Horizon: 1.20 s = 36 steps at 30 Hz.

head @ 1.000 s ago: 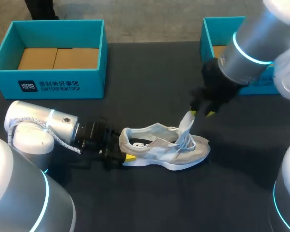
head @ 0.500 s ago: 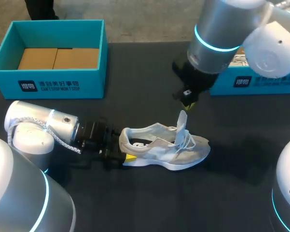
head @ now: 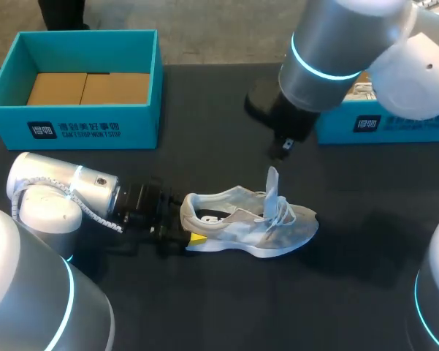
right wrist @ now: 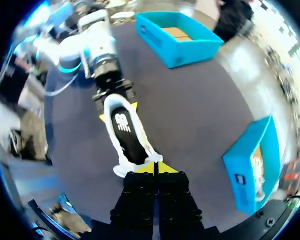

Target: Take the shoe out of the shoebox, open the shoe tongue, remove and reinsert the insole, then place the shoe into the shoebox

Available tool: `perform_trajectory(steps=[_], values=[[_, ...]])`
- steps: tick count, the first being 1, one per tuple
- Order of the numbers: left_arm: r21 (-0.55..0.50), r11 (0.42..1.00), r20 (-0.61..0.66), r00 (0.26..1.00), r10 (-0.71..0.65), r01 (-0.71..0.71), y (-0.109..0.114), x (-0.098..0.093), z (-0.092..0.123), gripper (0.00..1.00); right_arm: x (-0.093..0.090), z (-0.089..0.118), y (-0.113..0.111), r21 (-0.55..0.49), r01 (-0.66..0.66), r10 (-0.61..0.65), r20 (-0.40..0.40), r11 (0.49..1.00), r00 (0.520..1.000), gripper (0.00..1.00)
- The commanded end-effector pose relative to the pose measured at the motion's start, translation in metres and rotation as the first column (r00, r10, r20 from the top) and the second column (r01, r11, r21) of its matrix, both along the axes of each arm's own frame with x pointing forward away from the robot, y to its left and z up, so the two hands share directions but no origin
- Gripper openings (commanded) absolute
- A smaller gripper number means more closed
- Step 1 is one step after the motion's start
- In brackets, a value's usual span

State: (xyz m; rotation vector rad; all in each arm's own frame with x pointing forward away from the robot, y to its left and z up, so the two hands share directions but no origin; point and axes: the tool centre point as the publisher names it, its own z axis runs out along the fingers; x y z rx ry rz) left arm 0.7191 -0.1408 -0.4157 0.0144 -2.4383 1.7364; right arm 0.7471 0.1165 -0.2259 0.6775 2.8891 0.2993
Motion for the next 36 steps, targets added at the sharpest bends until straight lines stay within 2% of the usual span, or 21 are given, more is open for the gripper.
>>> perform_trajectory(steps=[1,29,36], values=[[-0.001,1.0,0.0,1.0,0.0,0.0,-0.001,0.001,-0.003,0.0,0.0,-0.001,0.0,-0.007,-0.034,0.034,0.004,0.999,0.999,0.0],[-0.001,1.0,0.0,1.0,0.0,0.0,-0.001,0.001,-0.003,0.0,0.0,-0.001,0.0,-0.007,-0.034,0.034,0.004,0.999,0.999,0.0],[-0.001,1.0,0.0,1.0,0.0,0.0,-0.001,0.001,-0.003,0.0,0.011,0.003,-0.004,-0.033,-0.062,0.063,0.037,0.998,0.997,0.0]])
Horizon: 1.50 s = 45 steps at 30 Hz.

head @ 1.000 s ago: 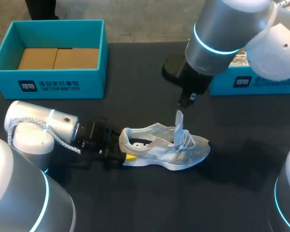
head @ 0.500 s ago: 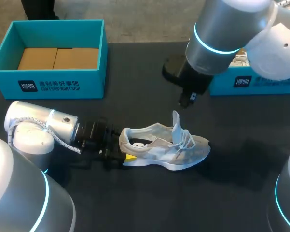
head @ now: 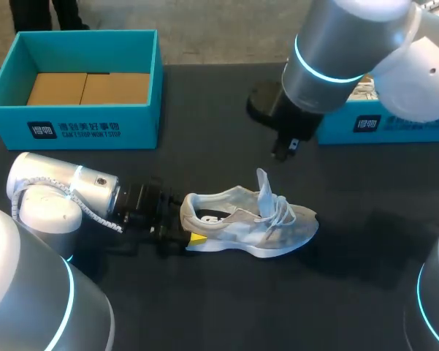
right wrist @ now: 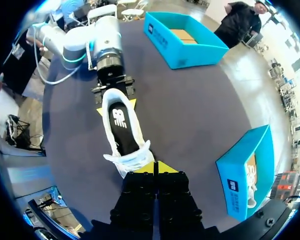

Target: Take the shoe out of the shoebox, open the shoe tongue, remove and reinsert the insole, then place the shoe into the shoebox

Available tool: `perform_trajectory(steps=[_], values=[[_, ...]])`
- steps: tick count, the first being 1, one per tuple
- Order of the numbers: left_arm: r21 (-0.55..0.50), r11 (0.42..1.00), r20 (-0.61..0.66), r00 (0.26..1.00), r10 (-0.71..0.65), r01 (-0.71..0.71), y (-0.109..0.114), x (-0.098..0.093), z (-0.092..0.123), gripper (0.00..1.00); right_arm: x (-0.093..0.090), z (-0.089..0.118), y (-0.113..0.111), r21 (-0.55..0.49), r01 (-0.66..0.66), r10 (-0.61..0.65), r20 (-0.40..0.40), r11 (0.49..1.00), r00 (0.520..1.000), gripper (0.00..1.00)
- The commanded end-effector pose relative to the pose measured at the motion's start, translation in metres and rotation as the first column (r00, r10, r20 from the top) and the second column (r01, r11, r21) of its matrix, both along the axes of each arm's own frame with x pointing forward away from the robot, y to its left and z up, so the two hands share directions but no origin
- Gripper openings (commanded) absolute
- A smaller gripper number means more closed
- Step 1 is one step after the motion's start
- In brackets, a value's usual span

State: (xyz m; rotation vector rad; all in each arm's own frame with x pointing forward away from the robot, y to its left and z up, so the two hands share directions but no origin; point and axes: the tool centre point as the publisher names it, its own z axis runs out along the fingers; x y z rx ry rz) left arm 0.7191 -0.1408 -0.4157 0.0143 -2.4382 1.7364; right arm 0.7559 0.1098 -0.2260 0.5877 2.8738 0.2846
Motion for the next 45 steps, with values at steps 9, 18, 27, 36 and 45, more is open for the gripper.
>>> perform_trajectory(steps=[9,18,27,36,45], values=[[-0.001,1.0,0.0,1.0,0.0,0.0,-0.001,0.001,-0.003,0.0,0.003,0.012,0.025,-0.074,-0.035,0.037,0.023,0.997,0.999,0.0],[-0.001,1.0,0.0,1.0,0.0,0.0,-0.001,0.001,-0.003,0.0,0.0,0.01,0.067,-0.121,-0.04,0.046,0.049,0.992,0.998,0.0],[-0.001,1.0,0.0,1.0,0.0,0.0,-0.001,0.001,-0.003,0.0,0.0,-0.015,0.092,-0.181,-0.047,0.05,0.014,0.982,0.999,0.0],[-0.001,1.0,0.0,1.0,0.0,0.0,-0.001,0.001,-0.003,0.0,-0.004,-0.042,0.085,-0.233,-0.063,0.049,-0.066,0.97,0.997,0.0],[-0.001,1.0,0.0,1.0,0.0,0.0,-0.001,0.001,-0.003,0.0,-0.018,-0.067,0.072,-0.253,-0.09,0.059,-0.129,0.963,0.99,0.0]])
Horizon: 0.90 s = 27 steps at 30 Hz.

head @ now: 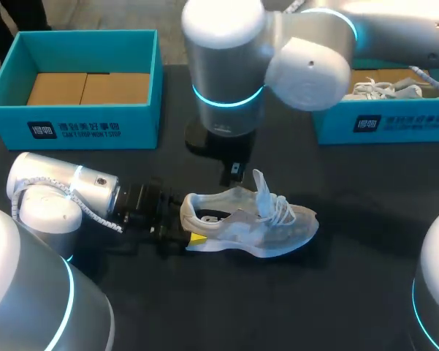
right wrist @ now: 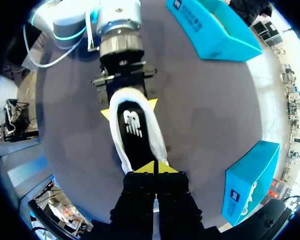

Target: Take the shoe out of the shoebox, open the shoe tongue, remove and reinsert the insole, then place the shoe into the shoebox

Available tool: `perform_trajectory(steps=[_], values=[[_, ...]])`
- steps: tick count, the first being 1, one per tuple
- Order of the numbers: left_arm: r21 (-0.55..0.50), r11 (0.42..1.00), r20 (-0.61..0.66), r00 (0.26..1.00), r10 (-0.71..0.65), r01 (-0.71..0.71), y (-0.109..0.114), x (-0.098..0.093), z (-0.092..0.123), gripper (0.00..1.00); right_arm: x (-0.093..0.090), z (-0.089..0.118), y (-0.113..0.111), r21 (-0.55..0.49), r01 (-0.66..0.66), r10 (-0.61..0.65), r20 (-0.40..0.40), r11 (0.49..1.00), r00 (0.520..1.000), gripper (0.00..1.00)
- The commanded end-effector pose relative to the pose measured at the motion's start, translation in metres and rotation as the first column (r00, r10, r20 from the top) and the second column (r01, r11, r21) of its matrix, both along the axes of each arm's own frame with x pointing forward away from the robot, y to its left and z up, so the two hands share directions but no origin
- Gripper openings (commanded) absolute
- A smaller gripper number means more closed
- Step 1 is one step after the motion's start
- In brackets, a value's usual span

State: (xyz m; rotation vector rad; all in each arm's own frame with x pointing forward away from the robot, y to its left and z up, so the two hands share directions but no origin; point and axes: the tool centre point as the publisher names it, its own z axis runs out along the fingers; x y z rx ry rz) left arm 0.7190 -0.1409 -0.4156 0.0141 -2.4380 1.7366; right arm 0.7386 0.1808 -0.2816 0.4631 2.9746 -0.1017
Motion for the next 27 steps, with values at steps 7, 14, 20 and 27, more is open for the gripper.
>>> perform_trajectory(steps=[7,14,20,27], values=[[0.0,1.0,0.0,1.0,0.0,0.0,-0.001,0.001,-0.004,0.0,-0.008,-0.032,-0.003,-0.009,-0.009,0.008,-0.044,1.0,0.999,0.0],[0.0,1.0,0.0,1.0,0.0,0.0,-0.001,0.001,-0.004,0.0,-0.01,-0.048,-0.004,-0.003,-0.013,0.012,-0.065,1.0,0.998,0.0],[0.0,1.0,0.0,1.0,0.0,0.0,-0.001,0.001,-0.004,0.0,-0.01,-0.048,-0.004,-0.003,-0.013,0.012,-0.065,1.0,0.998,0.0],[0.0,1.0,0.0,1.0,0.0,0.0,-0.001,0.001,-0.004,0.0,-0.01,-0.048,-0.004,-0.003,-0.013,0.012,-0.065,1.0,0.998,0.0]])
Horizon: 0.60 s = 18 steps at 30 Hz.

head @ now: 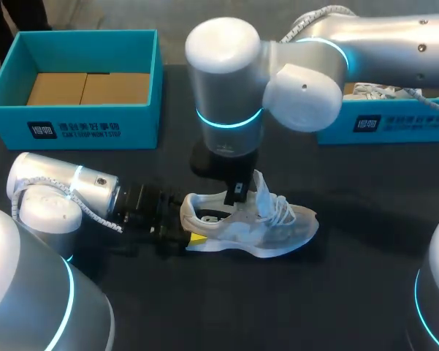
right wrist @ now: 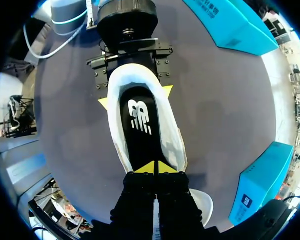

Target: Take the shoe out of the shoebox, open the shoe tongue, remove and reinsert the insole, then place the shoe into the shoebox

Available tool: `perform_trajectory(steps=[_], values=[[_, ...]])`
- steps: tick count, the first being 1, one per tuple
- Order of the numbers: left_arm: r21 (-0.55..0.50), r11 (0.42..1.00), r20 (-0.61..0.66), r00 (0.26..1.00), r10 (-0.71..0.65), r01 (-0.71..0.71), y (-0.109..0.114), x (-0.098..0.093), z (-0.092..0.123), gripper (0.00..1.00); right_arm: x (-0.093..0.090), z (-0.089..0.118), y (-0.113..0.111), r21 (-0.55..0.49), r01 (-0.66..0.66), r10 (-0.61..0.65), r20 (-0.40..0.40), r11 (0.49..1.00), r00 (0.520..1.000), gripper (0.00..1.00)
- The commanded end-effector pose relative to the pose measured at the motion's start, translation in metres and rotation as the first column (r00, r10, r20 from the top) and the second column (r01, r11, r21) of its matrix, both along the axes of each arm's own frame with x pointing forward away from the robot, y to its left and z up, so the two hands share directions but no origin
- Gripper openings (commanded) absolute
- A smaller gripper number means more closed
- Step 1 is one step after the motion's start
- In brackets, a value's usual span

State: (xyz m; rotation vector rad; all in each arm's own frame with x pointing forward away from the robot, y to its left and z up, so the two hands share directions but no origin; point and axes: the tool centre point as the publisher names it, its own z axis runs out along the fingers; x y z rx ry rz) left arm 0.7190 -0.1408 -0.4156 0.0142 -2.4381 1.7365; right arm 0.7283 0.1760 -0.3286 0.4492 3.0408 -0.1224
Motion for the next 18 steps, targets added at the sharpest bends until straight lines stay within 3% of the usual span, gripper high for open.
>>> perform_trajectory(steps=[1,8,18], values=[[-0.001,1.0,0.0,1.0,0.0,0.0,-0.001,0.001,-0.004,0.0,0.0,-0.001,0.0,-0.001,0.0,0.0,0.001,1.0,1.0,0.0],[-0.001,1.0,0.0,1.0,0.0,0.0,-0.001,0.001,-0.004,0.0,0.002,-0.004,0.001,-0.003,-0.013,0.013,0.003,1.0,1.0,0.0],[-0.001,1.0,0.0,1.0,0.0,0.0,-0.001,0.001,-0.004,0.0,0.008,-0.038,0.008,-0.008,-0.074,0.073,-0.062,0.997,0.995,0.0]])
